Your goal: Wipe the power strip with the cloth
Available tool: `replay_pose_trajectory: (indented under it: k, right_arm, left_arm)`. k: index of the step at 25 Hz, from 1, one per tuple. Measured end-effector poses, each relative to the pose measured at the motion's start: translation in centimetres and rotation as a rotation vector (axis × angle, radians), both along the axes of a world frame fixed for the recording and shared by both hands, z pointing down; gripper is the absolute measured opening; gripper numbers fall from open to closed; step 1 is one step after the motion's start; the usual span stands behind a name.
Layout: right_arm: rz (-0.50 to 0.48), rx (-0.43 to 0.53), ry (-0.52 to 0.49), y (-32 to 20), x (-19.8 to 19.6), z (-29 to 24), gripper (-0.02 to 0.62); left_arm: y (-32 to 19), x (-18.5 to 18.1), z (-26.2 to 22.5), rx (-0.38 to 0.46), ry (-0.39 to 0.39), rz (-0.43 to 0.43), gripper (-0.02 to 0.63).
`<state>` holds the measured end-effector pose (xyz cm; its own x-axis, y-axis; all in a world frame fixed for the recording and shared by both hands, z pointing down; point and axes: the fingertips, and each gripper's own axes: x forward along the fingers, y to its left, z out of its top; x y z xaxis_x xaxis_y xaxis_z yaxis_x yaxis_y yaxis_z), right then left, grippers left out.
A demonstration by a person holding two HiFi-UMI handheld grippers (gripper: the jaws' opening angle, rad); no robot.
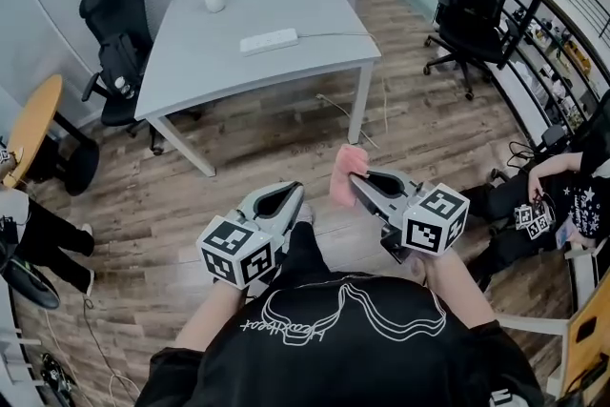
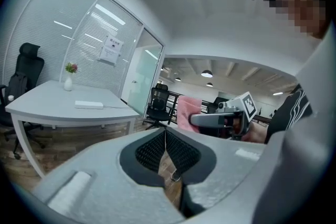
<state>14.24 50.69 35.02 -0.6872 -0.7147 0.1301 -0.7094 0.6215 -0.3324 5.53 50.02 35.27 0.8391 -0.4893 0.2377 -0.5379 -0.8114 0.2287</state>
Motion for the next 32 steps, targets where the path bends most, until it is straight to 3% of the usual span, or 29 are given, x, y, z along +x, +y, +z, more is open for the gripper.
replay_pose_trajectory:
  k: [7,21,25,32]
  right_arm:
    - [0.000,-0.065,-0.013,-10.1,-1.4,-0.2,0.029]
    - [-0.028,-0.111,-0.021,-36.3,-6.9,-2.4,0.029]
    - [-0.024,-0.128,-0.022,-40.5,-8.0,-2.5,0.029]
    - [-0.022,-0.157,-0.032,-43.0,-8.4,-1.9,0.029]
  left_arm:
    - [-10.3,-1.6,-0.2,-0.033,0.022,-0.008,0.015]
    - [-36.9,-6.6,-0.6,-0.073,0.016,-0.022,0.015]
    - [-41.5,-7.7,-0.4,-0.084,0.026,-0.012,0.015]
    - [-44.5,-8.3,0.0,-0.108,0.048,-0.006,0.015]
